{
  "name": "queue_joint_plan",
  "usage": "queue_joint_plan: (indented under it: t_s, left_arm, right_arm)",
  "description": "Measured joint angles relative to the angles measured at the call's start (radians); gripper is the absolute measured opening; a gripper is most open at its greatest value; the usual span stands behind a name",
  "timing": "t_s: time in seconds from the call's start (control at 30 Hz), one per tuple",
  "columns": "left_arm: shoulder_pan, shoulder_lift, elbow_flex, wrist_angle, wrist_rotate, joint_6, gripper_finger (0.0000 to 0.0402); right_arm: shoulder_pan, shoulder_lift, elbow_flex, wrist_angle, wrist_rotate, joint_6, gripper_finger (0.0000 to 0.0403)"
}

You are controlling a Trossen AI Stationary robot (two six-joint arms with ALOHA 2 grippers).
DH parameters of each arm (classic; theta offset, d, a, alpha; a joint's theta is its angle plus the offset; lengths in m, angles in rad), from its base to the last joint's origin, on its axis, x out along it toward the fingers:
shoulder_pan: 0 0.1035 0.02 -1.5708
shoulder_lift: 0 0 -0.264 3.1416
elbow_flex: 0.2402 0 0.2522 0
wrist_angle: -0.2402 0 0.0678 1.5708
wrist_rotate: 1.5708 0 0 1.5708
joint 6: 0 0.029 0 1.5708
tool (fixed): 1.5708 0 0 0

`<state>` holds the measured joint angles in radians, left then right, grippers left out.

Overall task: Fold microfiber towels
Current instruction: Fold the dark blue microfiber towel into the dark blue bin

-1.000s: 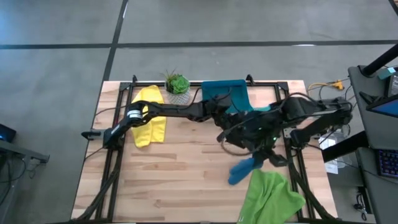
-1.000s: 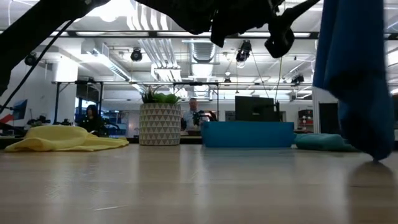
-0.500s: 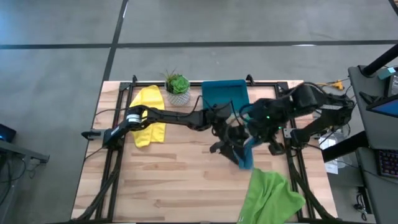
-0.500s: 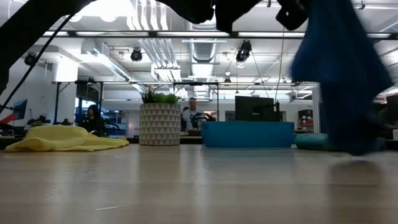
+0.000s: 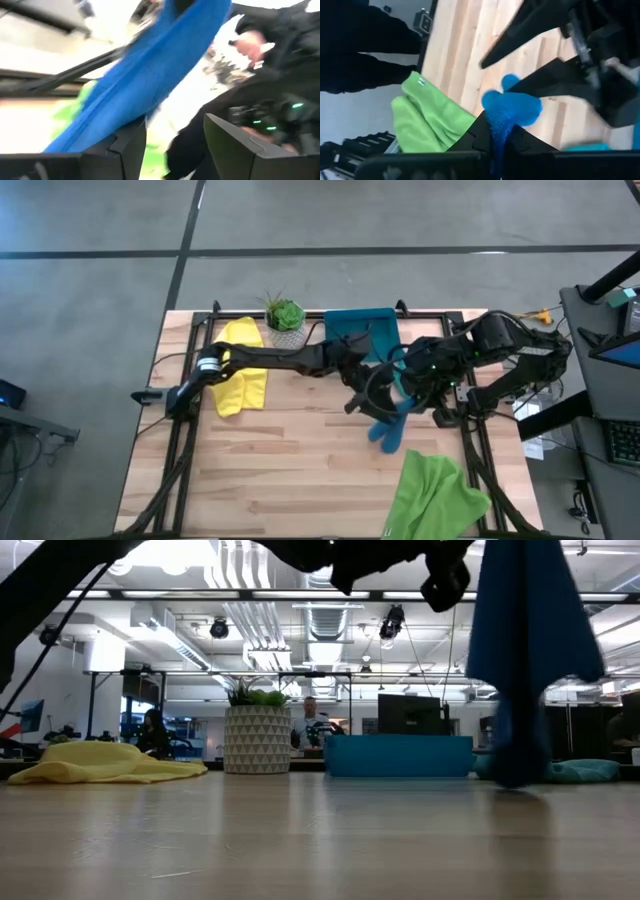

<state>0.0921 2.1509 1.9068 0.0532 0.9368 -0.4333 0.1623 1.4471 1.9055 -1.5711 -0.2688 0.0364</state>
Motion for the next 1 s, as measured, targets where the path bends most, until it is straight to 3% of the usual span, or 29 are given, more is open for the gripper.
queue_joint_plan:
  t_s: [0.13, 0.37, 0.6, 0.77, 1.0]
  left_arm:
    - [-0.002, -0.004, -0.002, -0.167, -0.136, 0.149, 0.0184]
    - [-0.007, -0.005, -0.003, -0.192, -0.36, 0.265, 0.0184]
    - [-0.008, -0.005, -0.004, -0.101, -0.378, 0.317, 0.0184]
    - [-0.009, -0.005, -0.004, -0.061, -0.326, 0.319, 0.0184]
    - [-0.031, 0.018, -0.005, -0.055, 0.065, 0.264, 0.0184]
  right_arm:
    - [0.016, 0.0, 0.004, 0.0, -0.002, 0.005, 0.0009]
    - [0.064, 0.01, 0.004, 0.005, -0.069, 0.012, 0.0009]
    - [0.09, 0.014, 0.004, 0.06, -0.088, 0.011, 0.0009]
    - [0.088, 0.014, 0.004, 0.074, -0.101, 0.007, 0.0009]
    - [0.088, 0.007, 0.004, 0.068, -0.096, -0.019, 0.0009]
